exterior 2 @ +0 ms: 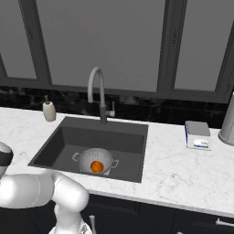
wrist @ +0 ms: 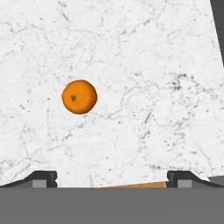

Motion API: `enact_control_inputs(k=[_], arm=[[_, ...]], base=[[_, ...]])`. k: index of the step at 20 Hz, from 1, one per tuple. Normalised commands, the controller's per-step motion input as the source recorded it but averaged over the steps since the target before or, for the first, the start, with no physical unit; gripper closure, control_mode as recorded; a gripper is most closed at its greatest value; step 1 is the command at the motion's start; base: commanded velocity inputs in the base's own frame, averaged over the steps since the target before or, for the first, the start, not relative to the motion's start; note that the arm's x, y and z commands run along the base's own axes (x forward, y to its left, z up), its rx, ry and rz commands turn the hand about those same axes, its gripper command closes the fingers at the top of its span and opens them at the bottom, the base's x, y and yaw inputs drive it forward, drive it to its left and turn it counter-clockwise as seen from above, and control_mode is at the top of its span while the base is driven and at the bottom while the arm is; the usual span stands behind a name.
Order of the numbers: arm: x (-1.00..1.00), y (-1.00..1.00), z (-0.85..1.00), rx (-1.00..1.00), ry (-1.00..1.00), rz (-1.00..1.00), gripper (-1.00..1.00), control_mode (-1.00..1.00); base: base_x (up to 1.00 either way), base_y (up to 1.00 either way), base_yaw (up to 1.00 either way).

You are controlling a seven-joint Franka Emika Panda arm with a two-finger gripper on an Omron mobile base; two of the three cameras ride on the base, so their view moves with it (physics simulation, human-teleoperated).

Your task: Put the colander in the sink, put the apple, orange, tangerine in the colander, and turn on the sink faucet and pour water over the colander.

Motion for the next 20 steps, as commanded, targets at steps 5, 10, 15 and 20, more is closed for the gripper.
enact_control_inputs(k=[5, 10, 15, 20], arm=[[0.34, 0.09, -0.08, 0.00, 0.00, 0.00, -1.00, -1.00], [0.32, 0.06, -0.21, 0.00, 0.00, 0.00, -1.00, -1.00], [0.20, 0.19, -0.15, 0.00, 0.01, 0.00, -1.00, -1.00], [0.11, 0.17, -0.23, 0.00, 0.01, 0.00, -1.00, -1.00]], base=[[0.00, 0.00, 0.00], [0.00, 0.00, 0.00], [0.00, 0.00, 0.00], [0.00, 0.00, 0.00]])
